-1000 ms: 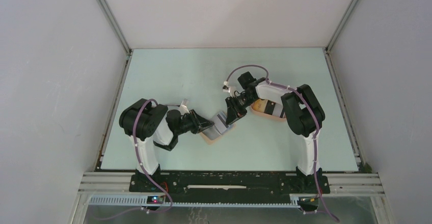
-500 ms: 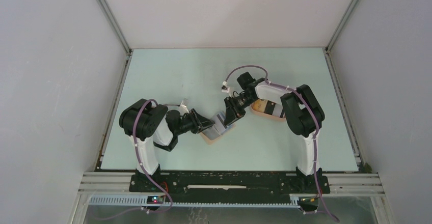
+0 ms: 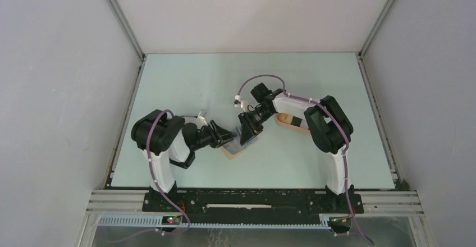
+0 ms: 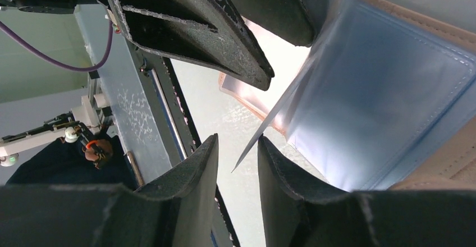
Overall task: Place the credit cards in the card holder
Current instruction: Insert the credit card into the card holder.
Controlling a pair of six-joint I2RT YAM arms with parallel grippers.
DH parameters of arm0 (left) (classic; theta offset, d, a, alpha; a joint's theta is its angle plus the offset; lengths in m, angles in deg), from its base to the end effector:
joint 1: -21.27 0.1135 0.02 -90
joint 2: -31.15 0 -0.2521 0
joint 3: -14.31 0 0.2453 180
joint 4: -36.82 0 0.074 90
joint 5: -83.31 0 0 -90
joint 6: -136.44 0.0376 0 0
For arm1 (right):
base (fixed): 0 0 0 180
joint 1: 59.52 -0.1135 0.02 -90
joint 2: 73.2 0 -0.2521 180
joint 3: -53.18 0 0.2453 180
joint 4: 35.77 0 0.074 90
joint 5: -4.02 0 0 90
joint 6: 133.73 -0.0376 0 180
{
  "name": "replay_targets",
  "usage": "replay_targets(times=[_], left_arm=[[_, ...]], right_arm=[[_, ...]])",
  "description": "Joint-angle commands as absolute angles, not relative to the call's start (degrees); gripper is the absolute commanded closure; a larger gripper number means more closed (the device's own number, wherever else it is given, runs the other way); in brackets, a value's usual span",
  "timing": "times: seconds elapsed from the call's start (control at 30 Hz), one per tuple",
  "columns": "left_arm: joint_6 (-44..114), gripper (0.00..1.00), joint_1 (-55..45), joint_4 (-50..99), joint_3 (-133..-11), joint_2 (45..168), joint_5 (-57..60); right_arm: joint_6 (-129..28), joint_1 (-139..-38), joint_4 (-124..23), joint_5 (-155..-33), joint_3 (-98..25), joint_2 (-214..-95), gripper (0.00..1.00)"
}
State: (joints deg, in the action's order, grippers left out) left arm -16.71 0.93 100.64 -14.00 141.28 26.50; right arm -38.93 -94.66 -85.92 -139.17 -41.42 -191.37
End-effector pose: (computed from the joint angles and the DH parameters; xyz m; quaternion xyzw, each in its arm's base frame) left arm 0.2197 -0.1034 0.0748 -0.1267 0.7831 -0.5475 0.2664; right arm 0.3023 0.2496 0.1450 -0.3619 0.8103 0.4609 0.0062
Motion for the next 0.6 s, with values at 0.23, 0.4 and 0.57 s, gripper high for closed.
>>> replay_targets(times=[0.23, 0.4, 0.57], left_arm=[[-17.01, 0.5, 2.12, 103.66, -10.87, 137.24, 26.32], [-16.6, 0.49, 2.76, 103.66, -9.5, 136.02, 26.28], [-16.28, 0.5, 2.88, 103.59, -8.42, 135.02, 26.02]], right_arm=[[-38.35, -95.41, -85.88, -140.8, -43.33, -190.67, 0.59], [-38.57, -95.12, -85.27, -140.77, -42.94, -190.15, 0.59], [-38.13, -95.91, -84.82, -139.75, -42.81, -189.26, 0.59]])
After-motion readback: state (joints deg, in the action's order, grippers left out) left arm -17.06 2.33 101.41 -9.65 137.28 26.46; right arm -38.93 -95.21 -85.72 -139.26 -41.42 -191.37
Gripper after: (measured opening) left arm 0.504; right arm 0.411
